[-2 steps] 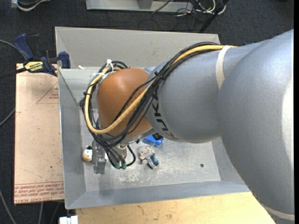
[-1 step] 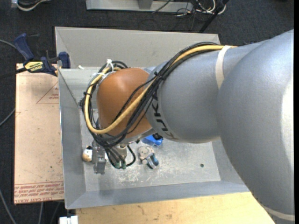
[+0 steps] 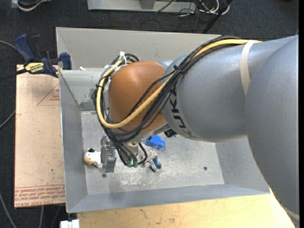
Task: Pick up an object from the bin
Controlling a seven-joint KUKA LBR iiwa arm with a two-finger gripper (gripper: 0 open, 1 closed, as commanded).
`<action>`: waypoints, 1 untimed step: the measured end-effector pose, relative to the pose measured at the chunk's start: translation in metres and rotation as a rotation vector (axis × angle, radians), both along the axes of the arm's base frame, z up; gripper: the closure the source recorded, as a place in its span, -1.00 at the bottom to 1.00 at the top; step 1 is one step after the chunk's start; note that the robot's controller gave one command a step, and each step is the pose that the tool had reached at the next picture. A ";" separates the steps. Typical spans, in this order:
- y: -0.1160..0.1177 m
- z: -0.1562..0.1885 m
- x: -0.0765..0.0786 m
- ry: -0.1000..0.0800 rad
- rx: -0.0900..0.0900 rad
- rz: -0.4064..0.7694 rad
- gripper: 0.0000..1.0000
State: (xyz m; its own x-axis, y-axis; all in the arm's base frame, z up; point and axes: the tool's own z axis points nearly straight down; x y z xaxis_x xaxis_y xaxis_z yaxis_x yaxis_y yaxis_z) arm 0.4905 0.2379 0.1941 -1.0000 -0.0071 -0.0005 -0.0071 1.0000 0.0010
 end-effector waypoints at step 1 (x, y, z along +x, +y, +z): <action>0.000 0.008 0.023 -0.001 0.001 0.003 -1.00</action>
Offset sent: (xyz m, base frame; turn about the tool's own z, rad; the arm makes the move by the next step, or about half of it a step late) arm 0.0000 0.0000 0.0000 0.0000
